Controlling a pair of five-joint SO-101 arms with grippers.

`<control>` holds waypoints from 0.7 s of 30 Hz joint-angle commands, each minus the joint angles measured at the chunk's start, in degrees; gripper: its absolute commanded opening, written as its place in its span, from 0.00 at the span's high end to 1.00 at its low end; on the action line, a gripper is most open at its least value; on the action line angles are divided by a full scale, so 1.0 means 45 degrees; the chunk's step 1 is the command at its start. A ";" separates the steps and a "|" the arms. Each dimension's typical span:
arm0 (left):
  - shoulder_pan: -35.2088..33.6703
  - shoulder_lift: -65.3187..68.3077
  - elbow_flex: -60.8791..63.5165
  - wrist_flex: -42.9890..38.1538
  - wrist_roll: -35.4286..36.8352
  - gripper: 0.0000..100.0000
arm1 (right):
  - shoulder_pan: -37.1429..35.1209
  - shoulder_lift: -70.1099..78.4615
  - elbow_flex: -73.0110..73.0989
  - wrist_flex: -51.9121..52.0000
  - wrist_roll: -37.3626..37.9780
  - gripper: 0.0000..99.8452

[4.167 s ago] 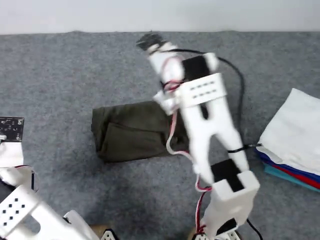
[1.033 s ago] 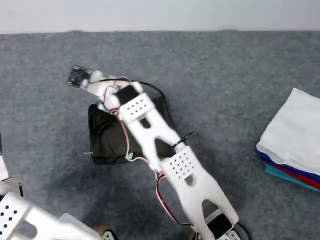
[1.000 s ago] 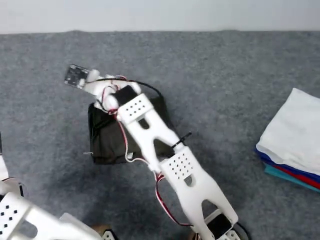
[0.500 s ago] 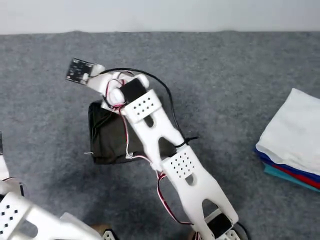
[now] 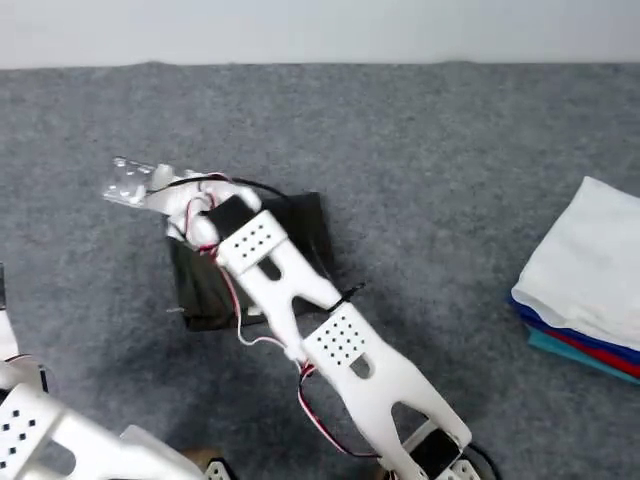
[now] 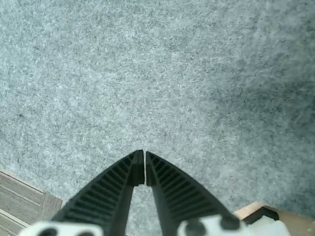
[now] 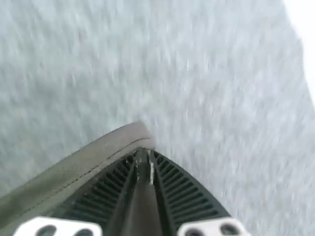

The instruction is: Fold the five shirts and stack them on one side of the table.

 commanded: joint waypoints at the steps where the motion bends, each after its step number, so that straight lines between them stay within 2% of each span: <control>1: 0.0000 -0.0234 -0.0068 0.0000 -0.0078 0.98 | -0.0303 -0.0791 -0.0684 0.0322 0.0098 0.98; 13: 0.0020 -0.0234 -0.0068 0.0000 -0.0078 0.98 | 0.0166 -0.3585 -0.1426 0.8371 -0.0371 0.98; 18: 0.0020 -0.0234 -0.0088 0.0000 -0.0078 0.98 | 0.0615 -0.4523 -0.1074 0.8762 -0.2442 0.98; 21: 0.0352 -0.0234 -0.0107 0.0039 -0.0078 0.98 | 0.0615 -0.5578 0.0918 0.8762 -0.2852 0.98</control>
